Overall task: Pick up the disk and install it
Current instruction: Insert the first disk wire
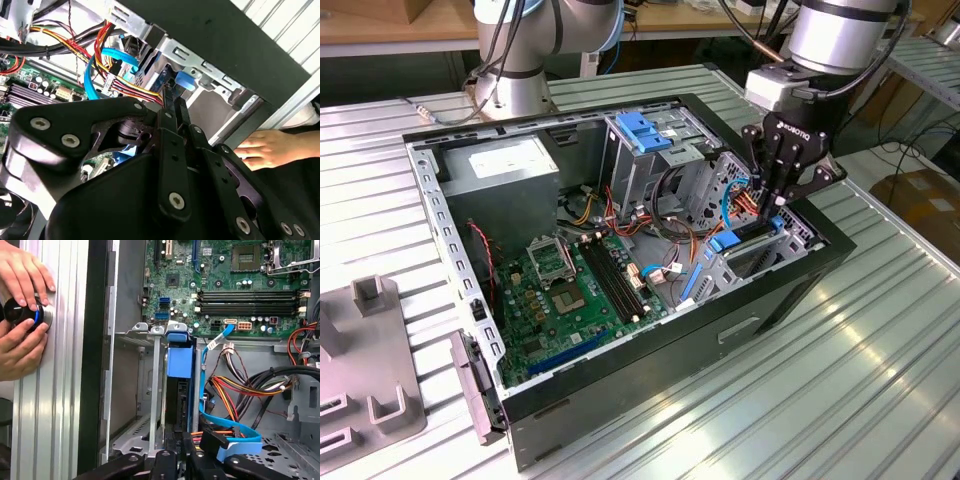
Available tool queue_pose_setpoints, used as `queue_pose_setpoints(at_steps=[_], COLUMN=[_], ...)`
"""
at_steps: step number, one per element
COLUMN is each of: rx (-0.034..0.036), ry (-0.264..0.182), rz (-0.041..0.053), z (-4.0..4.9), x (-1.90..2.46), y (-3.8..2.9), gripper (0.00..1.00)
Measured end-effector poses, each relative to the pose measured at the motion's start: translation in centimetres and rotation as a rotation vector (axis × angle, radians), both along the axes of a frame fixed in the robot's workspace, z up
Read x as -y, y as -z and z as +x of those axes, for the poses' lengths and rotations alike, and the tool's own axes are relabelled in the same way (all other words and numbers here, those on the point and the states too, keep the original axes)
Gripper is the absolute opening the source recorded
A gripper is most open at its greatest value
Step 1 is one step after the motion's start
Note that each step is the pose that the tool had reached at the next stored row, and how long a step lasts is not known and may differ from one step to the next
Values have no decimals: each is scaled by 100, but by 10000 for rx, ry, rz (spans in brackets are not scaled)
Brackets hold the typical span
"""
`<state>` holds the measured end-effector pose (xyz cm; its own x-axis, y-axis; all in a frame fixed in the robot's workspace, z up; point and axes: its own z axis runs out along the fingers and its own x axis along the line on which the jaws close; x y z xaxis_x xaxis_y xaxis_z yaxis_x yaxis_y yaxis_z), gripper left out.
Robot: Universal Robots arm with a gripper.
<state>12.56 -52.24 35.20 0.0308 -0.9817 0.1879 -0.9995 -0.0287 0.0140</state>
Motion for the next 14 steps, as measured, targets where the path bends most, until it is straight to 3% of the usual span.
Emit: queue_pose_setpoints(at_steps=[1,14], rx=[0,0], ry=[36,121], rz=[29,42], z=[-40,-56], x=[0,0], y=[15,16], gripper=[16,16])
